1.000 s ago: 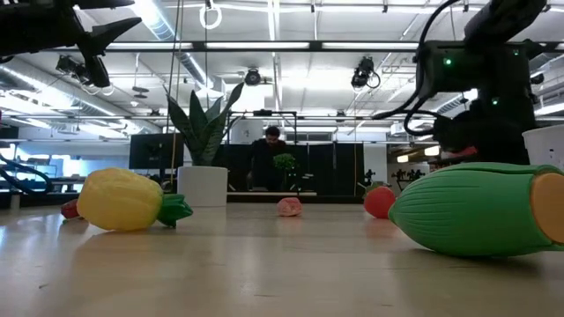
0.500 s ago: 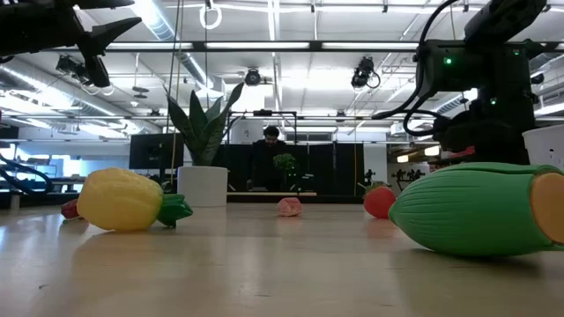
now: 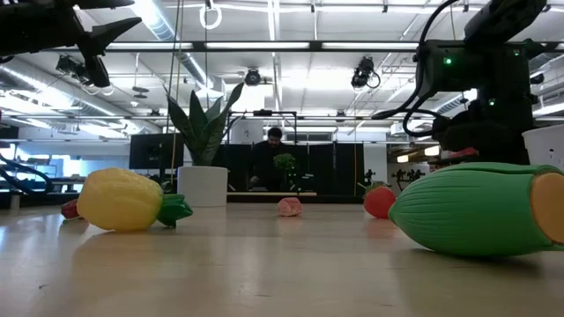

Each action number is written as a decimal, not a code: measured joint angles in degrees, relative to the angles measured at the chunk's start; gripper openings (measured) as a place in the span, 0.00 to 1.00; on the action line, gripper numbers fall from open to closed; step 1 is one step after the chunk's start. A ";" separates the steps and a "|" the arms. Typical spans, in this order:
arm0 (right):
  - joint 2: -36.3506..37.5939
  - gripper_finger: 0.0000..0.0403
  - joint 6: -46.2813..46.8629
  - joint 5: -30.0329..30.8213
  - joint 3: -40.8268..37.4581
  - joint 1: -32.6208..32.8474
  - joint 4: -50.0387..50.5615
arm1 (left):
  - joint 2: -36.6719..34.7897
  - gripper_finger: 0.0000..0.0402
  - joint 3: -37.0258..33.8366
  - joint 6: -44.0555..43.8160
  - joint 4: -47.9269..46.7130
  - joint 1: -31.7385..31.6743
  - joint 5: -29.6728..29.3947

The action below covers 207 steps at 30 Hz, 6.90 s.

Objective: Pick and placing Produce into tupperware
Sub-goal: Put the right red strawberry into the white basket, then put the right red cherry into the white basket

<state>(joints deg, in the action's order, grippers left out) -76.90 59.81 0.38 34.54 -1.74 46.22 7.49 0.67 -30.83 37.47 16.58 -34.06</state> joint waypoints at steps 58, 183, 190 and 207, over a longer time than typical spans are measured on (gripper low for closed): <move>-2.25 0.01 49.68 -28.83 3.28 32.39 -6.13 | -0.01 0.27 0.00 -1.57 -3.19 -0.02 0.02; -18.64 0.03 4.42 -0.98 15.65 1.56 -7.05 | 0.01 0.27 0.00 -8.41 -2.23 0.00 0.00; -12.25 0.01 2.64 -2.61 20.45 3.24 -7.24 | 0.00 0.27 0.00 -8.41 -2.29 -0.02 -0.01; 6.90 0.01 48.94 -2.22 29.08 27.82 28.90 | 0.01 0.27 0.00 -8.33 -3.60 -0.35 -0.02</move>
<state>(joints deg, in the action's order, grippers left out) -70.01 108.75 -1.84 63.63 26.08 75.12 7.51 0.67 -39.16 33.88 16.23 -34.09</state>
